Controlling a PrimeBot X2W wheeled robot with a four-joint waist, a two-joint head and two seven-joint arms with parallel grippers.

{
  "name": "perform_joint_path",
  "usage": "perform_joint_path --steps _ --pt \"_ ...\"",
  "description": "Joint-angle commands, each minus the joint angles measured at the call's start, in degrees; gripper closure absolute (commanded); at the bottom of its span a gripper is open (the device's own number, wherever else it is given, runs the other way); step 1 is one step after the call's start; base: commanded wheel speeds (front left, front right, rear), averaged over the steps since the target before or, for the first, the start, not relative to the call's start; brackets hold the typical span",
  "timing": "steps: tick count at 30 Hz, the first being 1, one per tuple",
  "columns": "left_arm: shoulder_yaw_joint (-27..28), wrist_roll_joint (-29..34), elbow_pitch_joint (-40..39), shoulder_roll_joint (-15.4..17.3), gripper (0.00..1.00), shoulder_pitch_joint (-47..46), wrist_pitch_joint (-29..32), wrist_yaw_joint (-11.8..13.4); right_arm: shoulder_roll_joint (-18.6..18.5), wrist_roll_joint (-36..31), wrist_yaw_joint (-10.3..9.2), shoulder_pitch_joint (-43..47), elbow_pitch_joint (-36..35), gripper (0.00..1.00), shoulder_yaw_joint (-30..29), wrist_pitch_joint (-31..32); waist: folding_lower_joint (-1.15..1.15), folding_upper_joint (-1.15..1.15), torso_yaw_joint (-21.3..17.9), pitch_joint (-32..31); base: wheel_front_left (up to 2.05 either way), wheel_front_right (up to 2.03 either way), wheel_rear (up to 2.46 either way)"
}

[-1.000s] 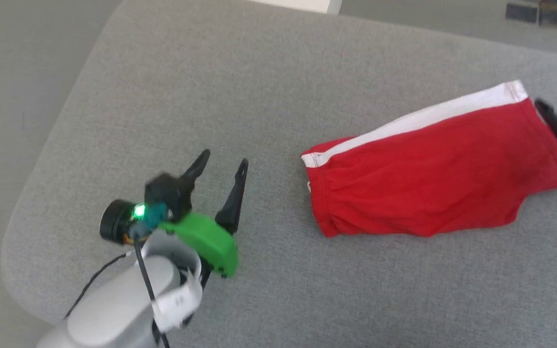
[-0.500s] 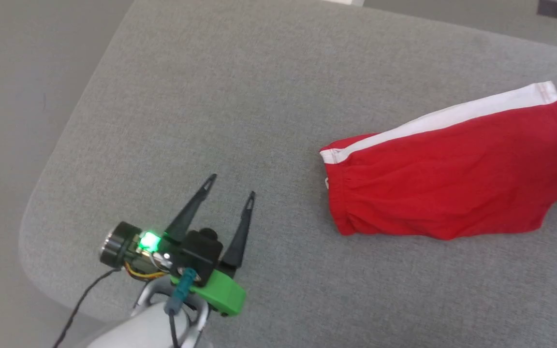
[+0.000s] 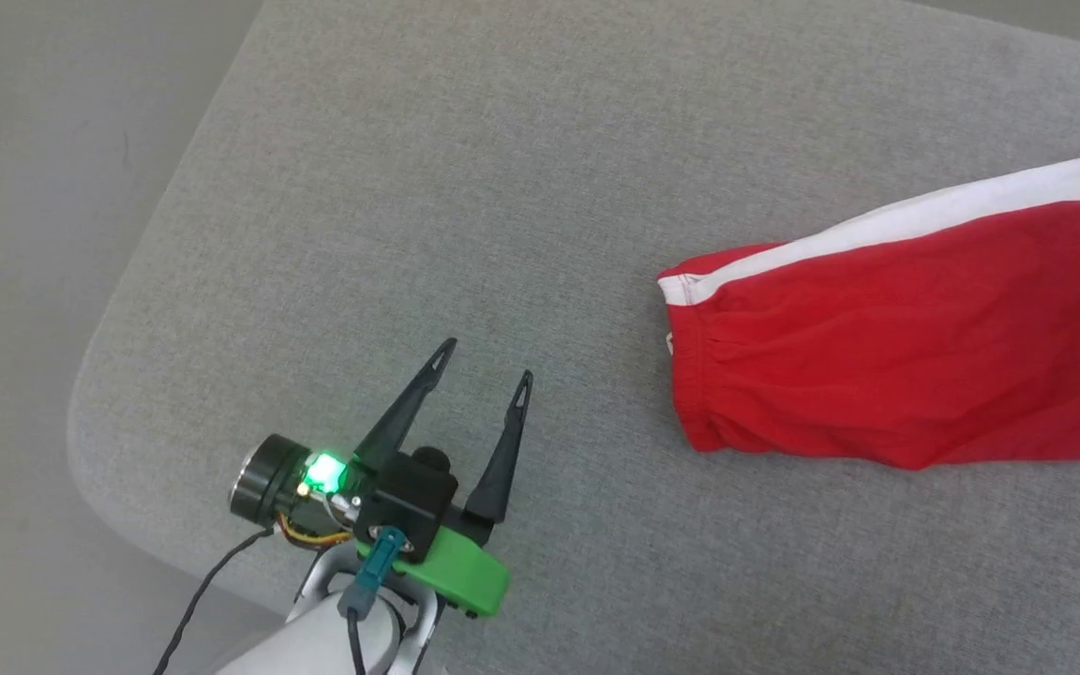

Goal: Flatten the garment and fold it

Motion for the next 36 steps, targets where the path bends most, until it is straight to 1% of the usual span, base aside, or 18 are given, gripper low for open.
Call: perform_joint_path --steps 1,2,3,4,5,10,16,20,24,25,27,31,36 --pt "0.74 0.98 0.31 -0.48 0.0 0.97 -0.51 -0.43 3.26 0.84 0.44 3.99 -0.05 0.0 1.5 2.05 0.0 0.0 0.12 -0.13 0.0 0.0 0.0" --pt "1.07 1.07 0.48 -0.66 0.0 1.12 -0.51 -0.64 3.16 0.89 0.44 4.49 -0.67 0.0 1.47 2.54 0.0 0.0 0.12 -0.23 0.0 0.0 0.0" --pt "1.46 1.19 0.68 -0.88 0.0 1.29 -0.51 -0.91 2.96 0.78 0.44 5.02 -1.35 0.14 1.41 3.08 0.0 0.0 0.11 -0.35 0.0 0.0 0.0" --pt "1.74 1.31 0.84 -1.05 0.0 1.42 -0.51 -1.12 2.78 0.54 0.44 5.39 -1.82 0.68 1.33 3.4 0.0 0.0 0.09 -0.43 0.0 0.0 0.0" --pt "2.05 1.48 1.02 -1.28 0.0 1.55 -0.51 -1.39 2.55 0.1 0.44 5.81 -2.36 1.0 1.25 3.7 0.0 0.0 0.06 -0.53 0.0 0.0 0.0" --pt "3.18 2.21 1.63 -2.28 0.0 2.13 -0.51 -2.6 1.77 -2.09 0.44 6.94 -4.07 1.0 -0.57 2.95 0.0 0.0 -0.15 -0.8 0.0 0.0 0.0" --pt "4.06 2.51 2.74 -3.03 0.0 3.09 -0.51 -4.19 2.33 -3.87 0.44 7.85 -4.49 1.0 -4.38 0.05 0.0 0.0 -1.06 -1.93 0.0 0.0 0.0" --pt "4.33 2.61 3.57 -3.23 0.0 3.8 -0.51 -4.89 2.79 -4.07 0.44 9.62 -4.54 1.0 -7.3 -1.89 0.0 0.0 -2.01 -3.62 0.0 0.0 0.0" --pt "4.65 2.46 4.4 -3.36 0.0 4.47 -0.51 -5.2 2.67 -3.81 0.44 13.32 -5.25 1.0 -10.01 -3.4 0.0 0.0 -3.56 -6.08 0.0 0.0 0.0" --pt "4.5 2.3 4.9 -3.37 0.0 5.0 -0.51 -5.35 2.61 -3.86 0.44 16.92 -6.52 1.0 -11.99 -4.23 0.0 0.0 -4.73 -7.85 0.0 0.0 0.0" --pt "4.44 2.12 5.17 -3.35 0.0 5.41 -0.51 -5.32 2.94 -3.83 0.44 19.77 -7.38 1.0 -14.13 -4.61 0.0 0.0 -5.61 -9.04 0.0 0.0 0.0" --pt "4.24 1.74 5.35 -3.21 0.0 6.29 -0.4 -5.09 4.67 -3.81 0.44 25.56 -9.11 1.0 -20.62 -4.69 0.0 0.0 -7.32 -10.8 0.0 0.0 0.0" --pt "3.9 1.34 5.18 -2.81 0.0 7.13 -0.04 -4.99 8.48 -6.74 0.44 33.15 -13.44 1.0 -30.32 -3.77 0.0 0.0 -9.25 -11.85 0.0 0.0 0.0"
